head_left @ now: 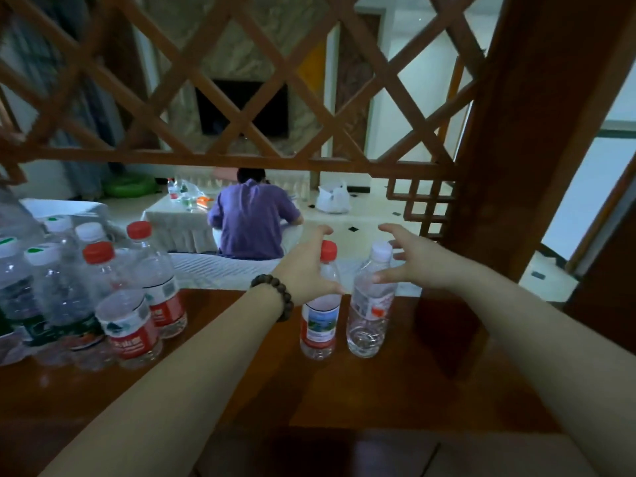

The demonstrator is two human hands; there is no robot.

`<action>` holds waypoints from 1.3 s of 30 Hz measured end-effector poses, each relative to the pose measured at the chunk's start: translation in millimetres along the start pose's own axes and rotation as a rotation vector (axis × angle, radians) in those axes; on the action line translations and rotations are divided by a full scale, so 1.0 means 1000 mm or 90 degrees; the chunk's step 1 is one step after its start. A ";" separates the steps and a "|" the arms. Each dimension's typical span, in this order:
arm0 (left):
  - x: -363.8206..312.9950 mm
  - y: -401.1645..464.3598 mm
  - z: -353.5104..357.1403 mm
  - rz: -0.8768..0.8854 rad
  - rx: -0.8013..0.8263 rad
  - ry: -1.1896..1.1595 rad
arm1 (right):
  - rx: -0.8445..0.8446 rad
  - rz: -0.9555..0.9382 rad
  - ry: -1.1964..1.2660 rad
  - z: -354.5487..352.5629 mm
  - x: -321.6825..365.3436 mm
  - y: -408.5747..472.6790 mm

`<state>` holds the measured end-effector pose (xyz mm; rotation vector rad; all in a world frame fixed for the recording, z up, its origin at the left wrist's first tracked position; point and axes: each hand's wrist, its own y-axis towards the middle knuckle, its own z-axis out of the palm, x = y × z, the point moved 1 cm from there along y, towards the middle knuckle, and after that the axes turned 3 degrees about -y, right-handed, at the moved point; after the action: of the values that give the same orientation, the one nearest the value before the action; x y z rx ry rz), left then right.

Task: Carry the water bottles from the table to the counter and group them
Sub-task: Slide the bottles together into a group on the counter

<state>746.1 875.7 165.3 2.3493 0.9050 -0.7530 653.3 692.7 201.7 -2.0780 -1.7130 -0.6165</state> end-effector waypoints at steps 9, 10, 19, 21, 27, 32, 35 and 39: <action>0.014 -0.012 -0.036 -0.031 -0.093 0.002 | -0.054 -0.080 0.130 0.021 0.004 0.020; 0.017 -0.016 -0.046 -0.036 -0.115 0.005 | -0.056 -0.098 0.145 0.021 0.014 0.025; 0.044 -0.088 -0.124 -0.158 -0.332 0.061 | 0.012 -0.276 0.169 0.070 0.110 0.093; 0.050 -0.103 -0.131 -0.192 -0.358 0.080 | 0.035 -0.311 0.156 0.086 0.130 0.105; 0.057 -0.129 -0.128 -0.297 -0.399 0.156 | 0.120 -0.368 0.163 0.134 0.169 0.131; 0.069 -0.130 -0.111 -0.345 -0.406 0.187 | 0.152 -0.348 0.197 0.160 0.177 0.140; 0.078 -0.127 -0.102 -0.346 -0.428 0.204 | 0.174 -0.341 0.235 0.168 0.178 0.146; 0.088 -0.127 -0.095 -0.329 -0.474 0.211 | 0.179 -0.358 0.264 0.171 0.176 0.146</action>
<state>739.8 1055.3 143.6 1.6000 1.6342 -0.1307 841.9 902.4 154.6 -1.1698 -1.9808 -0.8364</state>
